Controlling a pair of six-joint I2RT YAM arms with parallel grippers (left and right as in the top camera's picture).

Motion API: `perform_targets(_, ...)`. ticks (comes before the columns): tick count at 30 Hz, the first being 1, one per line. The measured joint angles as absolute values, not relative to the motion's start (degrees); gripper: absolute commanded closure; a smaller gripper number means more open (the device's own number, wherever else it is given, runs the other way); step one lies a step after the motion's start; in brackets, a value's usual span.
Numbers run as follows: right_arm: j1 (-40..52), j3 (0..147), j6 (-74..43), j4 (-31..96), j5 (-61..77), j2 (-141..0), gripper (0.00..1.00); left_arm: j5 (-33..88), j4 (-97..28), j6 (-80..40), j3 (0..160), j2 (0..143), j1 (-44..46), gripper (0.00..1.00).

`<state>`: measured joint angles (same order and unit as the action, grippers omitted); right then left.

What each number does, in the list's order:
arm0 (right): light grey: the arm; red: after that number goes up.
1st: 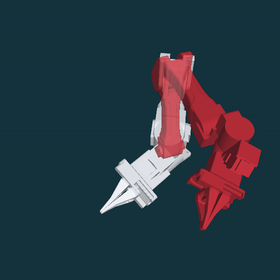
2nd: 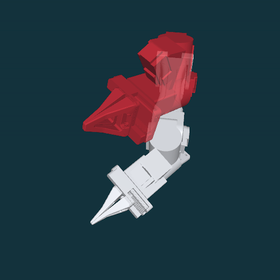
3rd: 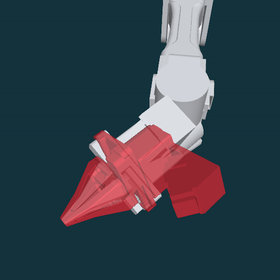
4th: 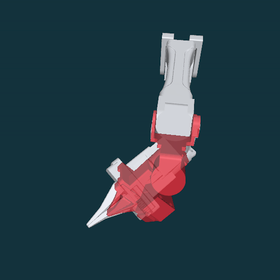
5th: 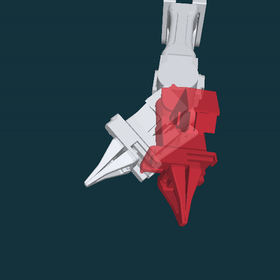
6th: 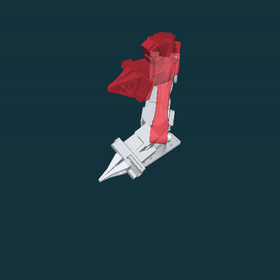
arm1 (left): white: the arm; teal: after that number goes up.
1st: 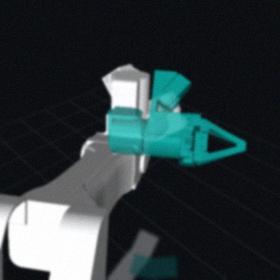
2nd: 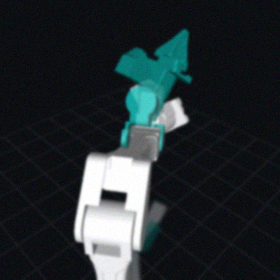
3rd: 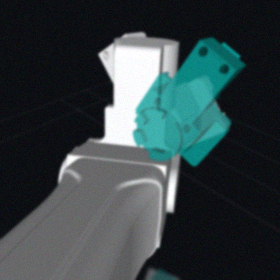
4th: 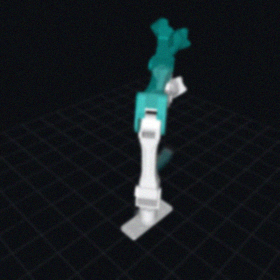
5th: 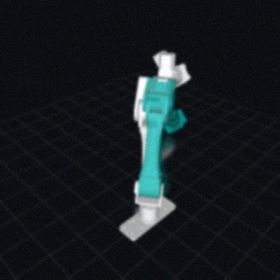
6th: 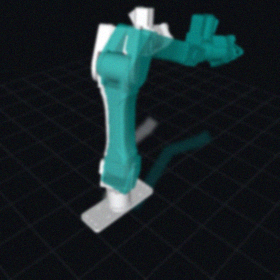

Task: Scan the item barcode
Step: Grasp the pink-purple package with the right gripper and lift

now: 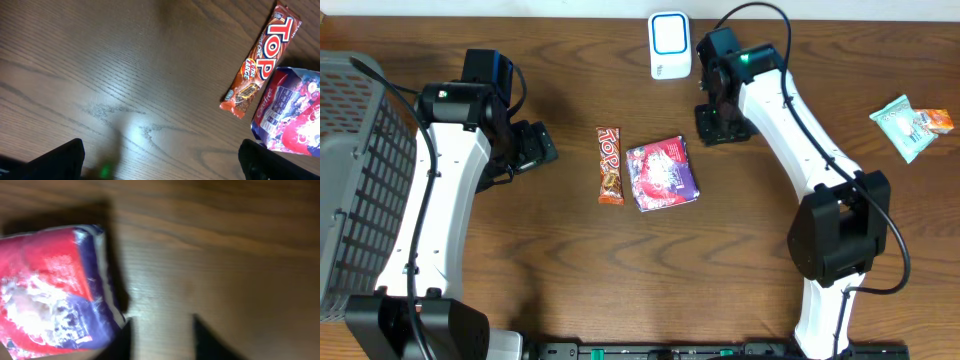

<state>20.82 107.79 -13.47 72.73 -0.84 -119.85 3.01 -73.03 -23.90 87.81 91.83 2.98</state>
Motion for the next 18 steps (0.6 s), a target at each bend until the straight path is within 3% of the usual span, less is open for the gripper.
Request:
perform_targets(4,20.8,102.1,-9.0,65.9,9.5,-119.9,0.18,3.0,-73.0,-23.9,87.8,91.8,3.0,0.02)
perform_targets(8,20.8,94.7,-7.0,59.2,17.4,-119.9,0.27,3.0,-73.0,-23.9,87.8,91.8,3.0,0.02)
perform_targets(11,20.4,89.4,-6.2,54.2,21.3,-119.9,0.44,3.0,-73.0,-23.9,87.8,91.8,3.0,0.02)
perform_targets(14,19.8,84.7,-5.7,49.4,25.5,-119.9,0.67,3.0,-73.0,-23.9,87.8,91.8,3.0,0.02)
perform_targets(16,19.4,83.1,-5.4,48.0,28.6,-119.9,0.94,3.0,-73.0,-23.9,87.8,91.8,3.0,0.02)
perform_targets(18,19.4,83.0,-5.6,47.7,29.6,-119.9,0.99,3.0,-73.0,-23.9,87.8,91.8,3.0,0.02)
